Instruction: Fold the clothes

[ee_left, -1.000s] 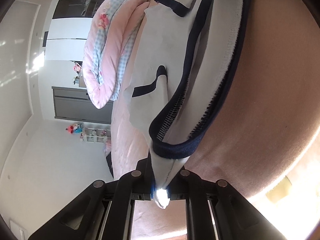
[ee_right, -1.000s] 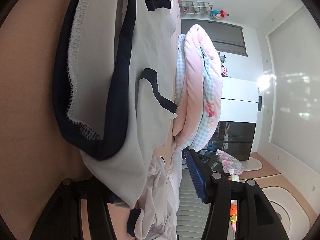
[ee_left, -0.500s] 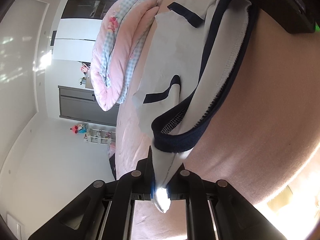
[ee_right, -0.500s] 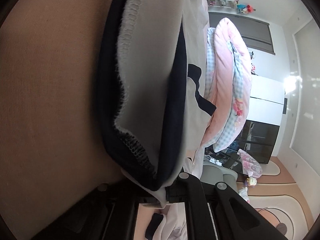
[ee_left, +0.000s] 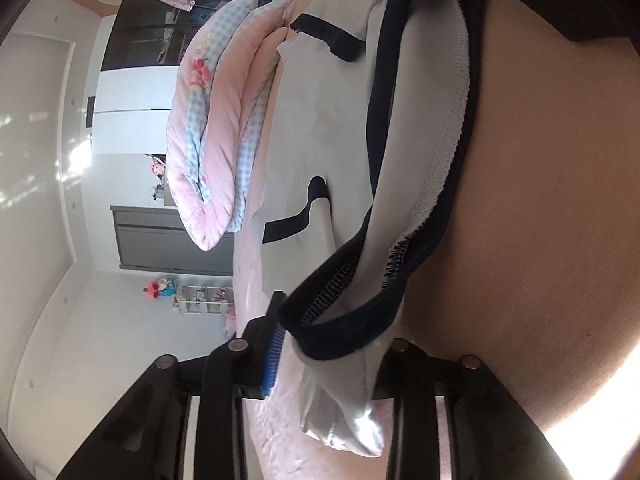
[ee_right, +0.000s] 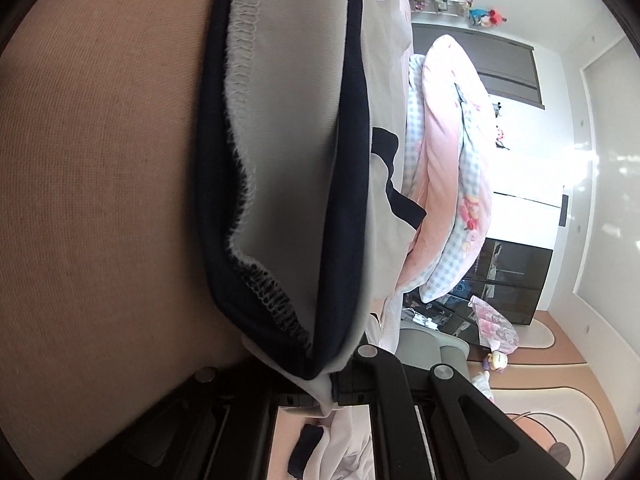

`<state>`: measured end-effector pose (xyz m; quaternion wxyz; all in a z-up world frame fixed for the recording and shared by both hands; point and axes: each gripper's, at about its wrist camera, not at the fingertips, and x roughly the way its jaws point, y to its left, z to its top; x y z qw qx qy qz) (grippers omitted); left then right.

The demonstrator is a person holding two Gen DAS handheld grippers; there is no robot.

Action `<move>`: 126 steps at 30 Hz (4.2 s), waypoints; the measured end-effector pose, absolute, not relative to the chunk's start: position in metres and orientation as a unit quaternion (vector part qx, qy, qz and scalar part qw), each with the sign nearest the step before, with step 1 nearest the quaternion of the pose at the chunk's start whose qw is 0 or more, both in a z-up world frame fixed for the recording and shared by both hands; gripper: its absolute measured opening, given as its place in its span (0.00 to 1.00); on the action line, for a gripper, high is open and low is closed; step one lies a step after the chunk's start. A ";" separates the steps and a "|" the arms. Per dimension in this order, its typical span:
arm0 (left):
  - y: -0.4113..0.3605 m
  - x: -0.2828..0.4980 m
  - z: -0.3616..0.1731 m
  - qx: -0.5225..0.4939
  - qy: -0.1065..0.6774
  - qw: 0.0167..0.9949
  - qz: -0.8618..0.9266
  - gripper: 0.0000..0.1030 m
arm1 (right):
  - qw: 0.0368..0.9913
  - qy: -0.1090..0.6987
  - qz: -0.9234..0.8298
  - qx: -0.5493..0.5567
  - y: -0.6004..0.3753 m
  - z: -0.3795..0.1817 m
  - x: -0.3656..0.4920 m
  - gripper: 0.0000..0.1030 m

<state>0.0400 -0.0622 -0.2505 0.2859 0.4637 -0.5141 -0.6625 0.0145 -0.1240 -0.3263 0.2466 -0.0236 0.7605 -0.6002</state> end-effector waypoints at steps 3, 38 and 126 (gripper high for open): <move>-0.068 0.040 -0.245 0.459 -0.516 0.282 -0.665 0.56 | 0.247 0.759 -0.602 -0.024 -0.125 -0.326 0.013 0.06; -0.072 0.033 -0.257 0.476 -0.413 0.273 -0.727 0.01 | 0.271 0.704 -0.656 -0.028 -0.116 -0.316 0.012 0.06; -0.037 0.088 -0.152 0.524 -0.302 0.207 -0.769 0.02 | 0.399 0.707 -0.582 0.044 -0.046 -0.212 0.097 0.01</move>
